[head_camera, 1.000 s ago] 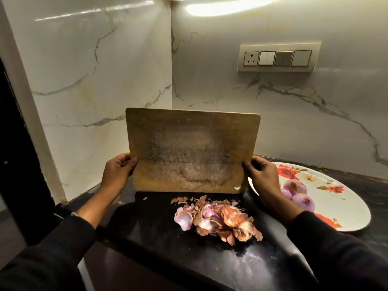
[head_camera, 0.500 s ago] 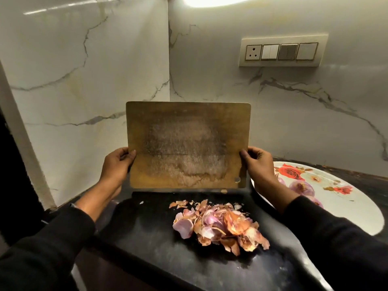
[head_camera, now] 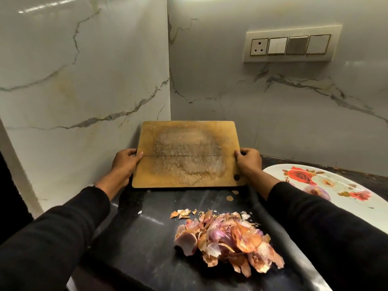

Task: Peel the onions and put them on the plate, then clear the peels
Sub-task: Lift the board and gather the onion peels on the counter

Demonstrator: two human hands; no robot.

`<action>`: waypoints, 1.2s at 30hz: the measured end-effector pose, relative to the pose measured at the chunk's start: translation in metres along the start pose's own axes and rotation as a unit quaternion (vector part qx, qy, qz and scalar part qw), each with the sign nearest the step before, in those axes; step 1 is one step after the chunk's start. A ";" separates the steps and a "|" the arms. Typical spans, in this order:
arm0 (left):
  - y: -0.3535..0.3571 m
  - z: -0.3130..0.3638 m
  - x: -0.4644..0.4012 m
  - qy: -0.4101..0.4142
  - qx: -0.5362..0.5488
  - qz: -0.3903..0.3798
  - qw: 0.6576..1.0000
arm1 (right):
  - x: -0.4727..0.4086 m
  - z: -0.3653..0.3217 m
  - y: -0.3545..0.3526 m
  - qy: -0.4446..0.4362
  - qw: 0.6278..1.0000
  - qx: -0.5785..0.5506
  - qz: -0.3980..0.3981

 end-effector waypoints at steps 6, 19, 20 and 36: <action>0.004 0.001 -0.010 0.004 -0.073 0.032 0.997 | -0.022 0.008 0.012 0.021 0.998 0.058 -0.029; 0.023 -0.013 -0.016 -0.005 -0.206 0.036 0.978 | -0.028 0.043 0.014 0.066 0.992 0.105 -0.028; 0.024 -0.014 -0.016 -0.005 -0.213 0.036 0.976 | -0.028 0.044 0.015 0.068 0.991 0.110 -0.031; 0.024 0.004 0.017 0.028 -0.371 0.059 0.926 | 0.001 -0.006 0.013 -0.054 0.947 0.301 -0.099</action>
Point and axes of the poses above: each hand's wrist, its own x-axis away from the middle knuckle, its own y-axis out of the palm, z = x × y, the point moved 10 cm from there along -x, towards the middle knuckle, and after that the axes turned 8 degrees about -y, right-handed, at the moved point
